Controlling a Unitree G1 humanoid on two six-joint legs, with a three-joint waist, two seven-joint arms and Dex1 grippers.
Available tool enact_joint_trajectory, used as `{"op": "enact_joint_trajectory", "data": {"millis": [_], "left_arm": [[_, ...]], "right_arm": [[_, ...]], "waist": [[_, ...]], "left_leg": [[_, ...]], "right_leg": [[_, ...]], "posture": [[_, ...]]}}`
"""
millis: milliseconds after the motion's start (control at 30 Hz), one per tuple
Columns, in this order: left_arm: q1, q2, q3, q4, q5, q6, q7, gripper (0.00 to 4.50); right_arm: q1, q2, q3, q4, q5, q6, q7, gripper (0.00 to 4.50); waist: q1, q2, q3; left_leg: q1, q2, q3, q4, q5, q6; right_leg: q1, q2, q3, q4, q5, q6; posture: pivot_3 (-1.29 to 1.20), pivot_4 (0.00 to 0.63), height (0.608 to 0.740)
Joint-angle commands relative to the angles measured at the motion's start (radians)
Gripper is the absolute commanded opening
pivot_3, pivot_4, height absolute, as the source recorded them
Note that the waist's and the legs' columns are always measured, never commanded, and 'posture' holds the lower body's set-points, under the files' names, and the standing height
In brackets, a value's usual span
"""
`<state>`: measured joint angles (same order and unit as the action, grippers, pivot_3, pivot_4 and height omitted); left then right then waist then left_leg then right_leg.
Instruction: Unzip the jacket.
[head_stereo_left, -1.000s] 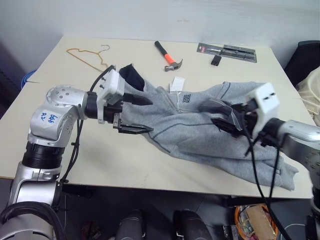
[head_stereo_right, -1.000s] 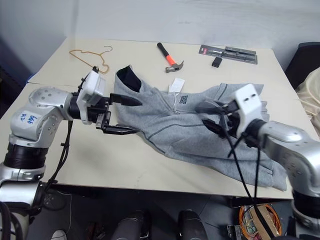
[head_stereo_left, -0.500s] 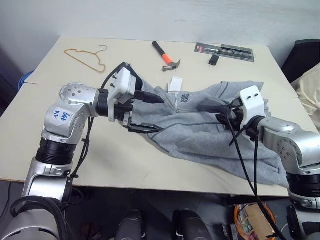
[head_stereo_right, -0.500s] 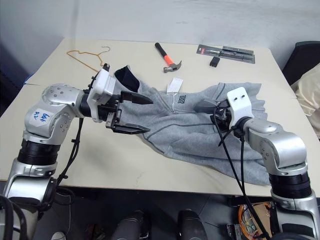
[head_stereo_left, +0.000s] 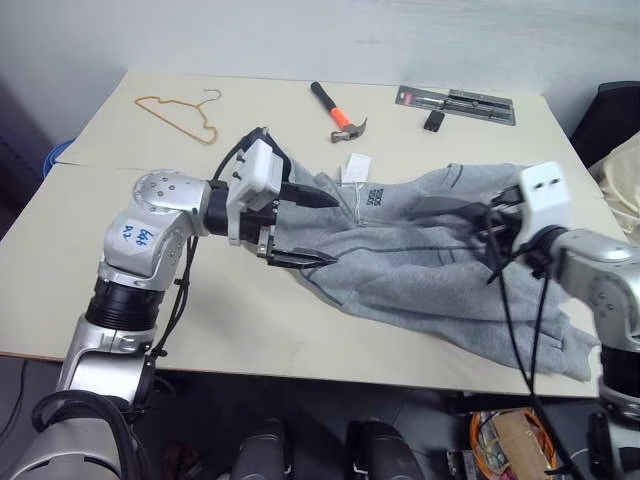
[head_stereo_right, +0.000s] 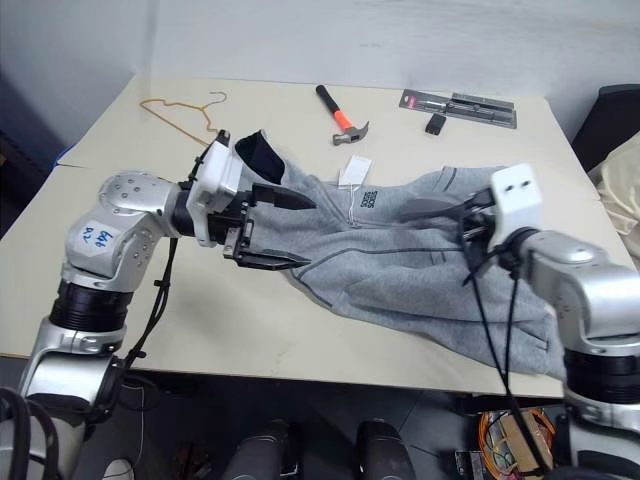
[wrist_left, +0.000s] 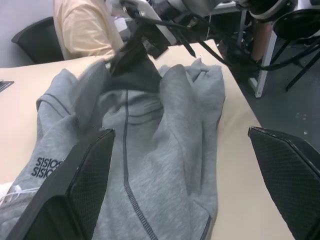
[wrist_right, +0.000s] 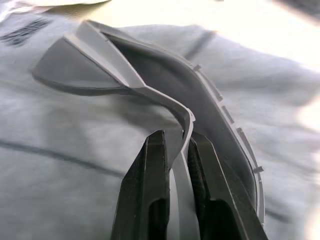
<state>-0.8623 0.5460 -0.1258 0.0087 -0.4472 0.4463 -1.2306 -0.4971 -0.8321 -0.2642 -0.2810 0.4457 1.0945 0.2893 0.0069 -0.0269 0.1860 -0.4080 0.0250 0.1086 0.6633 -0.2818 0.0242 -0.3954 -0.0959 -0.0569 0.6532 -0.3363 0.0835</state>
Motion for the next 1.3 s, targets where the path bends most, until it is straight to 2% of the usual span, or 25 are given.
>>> {"op": "enact_joint_trajectory", "data": {"millis": [33, 133, 233, 367, 500, 533, 600, 700, 867, 900, 1067, 1200, 1300], "left_arm": [[-0.046, -0.053, -0.008, -0.036, -0.026, 0.003, 0.017, 4.50], [-0.072, -0.126, -0.019, -0.034, -0.046, 0.015, 0.029, 4.50], [-0.090, -0.173, -0.026, -0.024, -0.055, 0.025, 0.031, 4.50], [-0.103, -0.212, -0.054, -0.014, -0.047, 0.016, 0.008, 4.50], [-0.109, -0.224, -0.054, 0.006, -0.047, 0.018, -0.001, 4.50], [-0.109, -0.224, -0.053, 0.009, -0.047, 0.018, -0.002, 4.50], [-0.107, -0.220, -0.053, 0.014, -0.045, 0.018, -0.007, 4.50], [-0.096, -0.200, -0.051, 0.012, -0.043, 0.017, -0.020, 4.50], [-0.080, -0.168, -0.045, 0.014, -0.036, 0.019, -0.021, 4.50], [-0.072, -0.155, -0.046, 0.010, -0.033, 0.018, -0.023, 4.50], [-0.034, -0.063, -0.055, -0.002, -0.003, 0.000, -0.070, 4.50], [0.014, 0.077, -0.111, 0.074, 0.142, -0.207, -0.178, 4.50], [0.006, 0.116, -0.130, 0.166, 0.211, -0.335, -0.213, 4.50]], "right_arm": [[0.079, -0.125, -0.179, -0.014, -0.069, -0.037, 0.025, 0.17], [0.252, -0.218, -0.313, 0.025, -0.166, -0.109, 0.057, 0.17], [0.372, -0.225, -0.413, 0.087, -0.214, -0.180, 0.080, 0.17], [0.410, -0.108, -0.473, 0.171, -0.213, -0.298, 0.055, 0.17], [0.389, -0.029, -0.405, 0.359, -0.275, -0.484, 0.004, 0.17], [0.369, -0.009, -0.395, 0.411, -0.276, -0.523, -0.004, 0.89], [0.333, 0.013, -0.373, 0.500, -0.277, -0.586, -0.004, 1.44], [0.301, 0.019, -0.351, 0.574, -0.267, -0.630, 0.013, 2.57], [0.322, -0.006, -0.356, 0.528, -0.243, -0.618, 0.054, 4.28], [0.344, -0.017, -0.359, 0.494, -0.240, -0.610, 0.074, 4.48], [0.447, -0.106, -0.403, 0.305, -0.197, -0.552, 0.219, 4.48], [0.520, -0.225, -0.445, 0.151, -0.119, -0.521, 0.434, 4.48], [0.574, -0.314, -0.449, 0.108, -0.104, -0.555, 0.601, 4.48]], "waist": [[0.003, 0.000, 0.000], [0.017, 0.000, 0.000], [0.016, 0.001, 0.000], [-0.003, 0.001, -0.001], [-0.015, 0.005, -0.001], [-0.016, 0.005, -0.001], [-0.016, 0.007, -0.001], [-0.014, 0.010, -0.001], [-0.011, 0.011, -0.001], [-0.011, 0.011, -0.001], [-0.009, 0.014, -0.001], [-0.015, 0.014, -0.001], [-0.010, 0.014, -0.001]], "left_leg": [[0.000, 0.000, 0.000, 0.000, 0.000, 0.000], [0.000, 0.000, 0.000, 0.000, 0.000, 0.000], [0.001, 0.000, 0.001, 0.000, 0.000, 0.000], [0.005, 0.001, 0.004, 0.000, 0.000, 0.000], [0.007, 0.002, 0.005, -0.001, 0.001, -0.002], [0.007, 0.002, 0.005, -0.001, 0.001, -0.002], [0.007, 0.001, 0.006, -0.001, 0.001, -0.002], [0.007, 0.001, 0.007, -0.001, 0.001, -0.002], [0.007, 0.002, 0.006, -0.001, 0.001, -0.002], [0.007, 0.001, 0.006, -0.001, 0.001, -0.002], [0.007, 0.001, 0.006, -0.001, 0.001, -0.002], [0.009, 0.002, 0.007, -0.002, 0.000, -0.002], [0.009, 0.003, 0.007, -0.002, 0.000, -0.002]], "right_leg": [[0.000, 0.000, 0.000, 0.000, 0.000, 0.000], [0.001, 0.001, 0.000, -0.001, 0.000, 0.000], [0.003, 0.001, 0.000, -0.004, 0.000, 0.001], [0.003, 0.003, 0.004, -0.005, 0.001, 0.002], [0.003, 0.004, 0.006, -0.004, 0.001, 0.002], [0.002, 0.004, 0.006, -0.004, 0.001, 0.002], [0.002, 0.004, 0.007, -0.003, 0.001, 0.002], [0.002, 0.004, 0.007, -0.003, 0.001, 0.002], [0.002, 0.004, 0.007, -0.004, 0.001, 0.002], [0.002, 0.003, 0.007, -0.004, 0.001, 0.002], [0.002, 0.003, 0.007, -0.004, 0.001, 0.002], [0.003, 0.004, 0.008, -0.004, 0.001, 0.002], [0.003, 0.007, 0.008, -0.005, 0.001, 0.001]], "posture": [[0.00, 0.150, 0.740], [0.00, 0.150, 0.740], [0.00, 0.150, 0.740], [0.00, 0.150, 0.740], [0.00, 0.150, 0.740], [0.00, 0.150, 0.740], [0.00, 0.150, 0.740], [0.00, 0.150, 0.740], [0.00, 0.150, 0.740], [0.00, 0.150, 0.740], [0.00, 0.150, 0.740], [0.00, 0.150, 0.740], [0.00, 0.150, 0.740]]}}
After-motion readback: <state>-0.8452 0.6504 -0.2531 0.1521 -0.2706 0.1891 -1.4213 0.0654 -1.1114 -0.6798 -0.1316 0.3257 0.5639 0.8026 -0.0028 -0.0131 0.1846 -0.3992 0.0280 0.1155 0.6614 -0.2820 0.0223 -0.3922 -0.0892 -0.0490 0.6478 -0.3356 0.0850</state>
